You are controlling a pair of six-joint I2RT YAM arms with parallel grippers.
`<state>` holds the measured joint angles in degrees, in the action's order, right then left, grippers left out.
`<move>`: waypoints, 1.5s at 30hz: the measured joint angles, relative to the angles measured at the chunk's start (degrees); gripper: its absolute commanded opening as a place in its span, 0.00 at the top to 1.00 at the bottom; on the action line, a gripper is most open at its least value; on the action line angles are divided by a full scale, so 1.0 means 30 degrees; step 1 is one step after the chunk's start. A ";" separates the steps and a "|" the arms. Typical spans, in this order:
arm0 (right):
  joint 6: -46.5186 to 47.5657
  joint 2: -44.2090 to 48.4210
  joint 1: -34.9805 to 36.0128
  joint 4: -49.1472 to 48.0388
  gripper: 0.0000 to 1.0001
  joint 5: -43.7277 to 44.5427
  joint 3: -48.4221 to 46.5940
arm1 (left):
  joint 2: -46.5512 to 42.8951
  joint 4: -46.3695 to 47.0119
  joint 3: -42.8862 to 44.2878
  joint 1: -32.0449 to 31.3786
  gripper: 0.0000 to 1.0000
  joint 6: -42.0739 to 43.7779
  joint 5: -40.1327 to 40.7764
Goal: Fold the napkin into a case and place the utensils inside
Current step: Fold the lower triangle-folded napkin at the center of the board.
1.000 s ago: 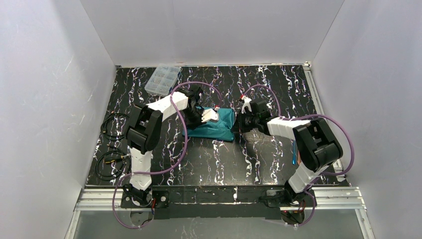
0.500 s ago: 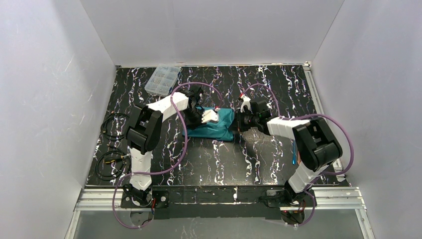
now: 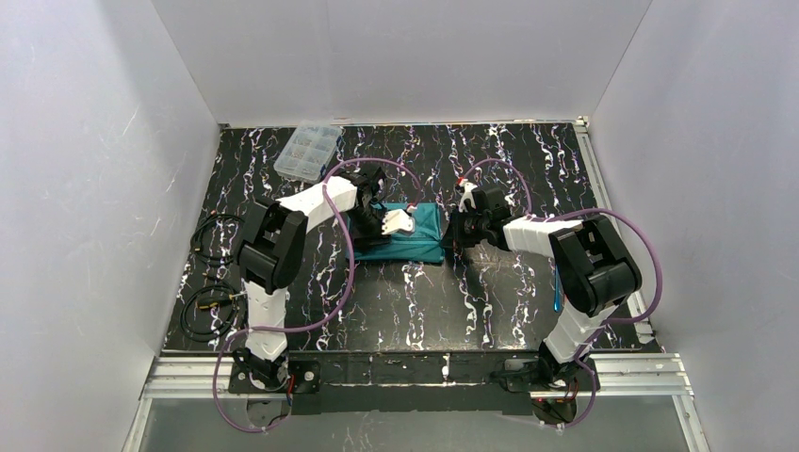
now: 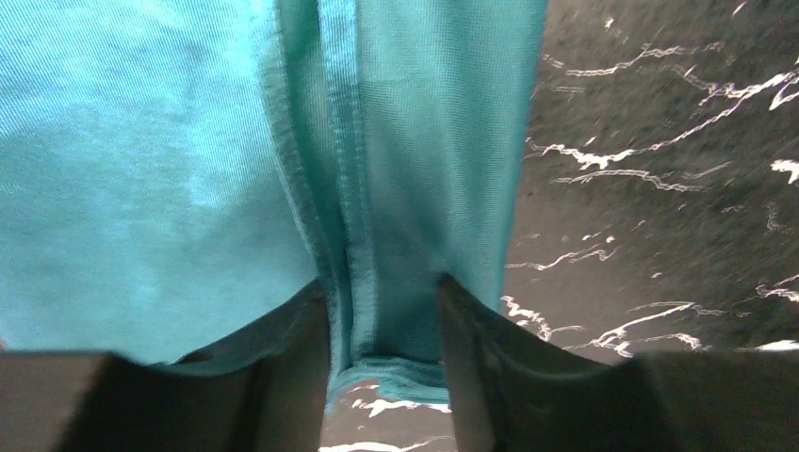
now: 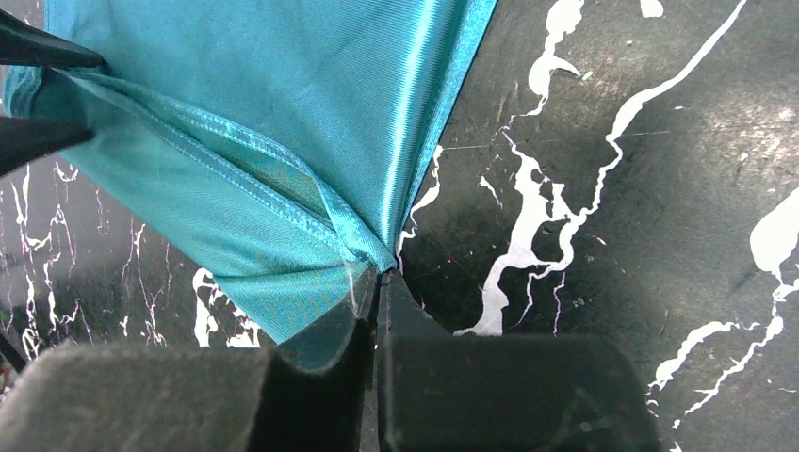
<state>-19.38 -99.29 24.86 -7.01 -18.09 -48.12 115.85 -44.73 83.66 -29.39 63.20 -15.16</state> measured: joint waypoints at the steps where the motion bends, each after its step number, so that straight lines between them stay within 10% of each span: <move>1: 0.0000 0.0000 0.0000 0.0000 0.90 0.0000 0.0000 | -0.0073 -0.0015 -0.0102 -0.0015 0.31 -0.0284 0.0066; 2: 0.0000 0.0000 0.0000 0.0000 0.90 0.0000 0.0000 | -0.0153 -0.0022 -0.0175 -0.0015 0.11 -0.0335 0.0102; 4: 0.0000 0.0000 0.0000 -0.0007 0.90 -0.0007 0.0000 | -0.0262 -0.0080 -0.0226 -0.0058 0.02 -0.0678 0.0306; 45: 0.1304 0.2076 -0.0393 0.4357 0.47 0.0561 -0.3687 | -0.1581 0.1639 -0.0656 -0.0452 0.01 -0.6645 0.1902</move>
<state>-15.46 -93.06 23.68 6.07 -16.40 -59.18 111.11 -39.81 81.69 -30.74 43.27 -9.45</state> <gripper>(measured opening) 0.526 0.983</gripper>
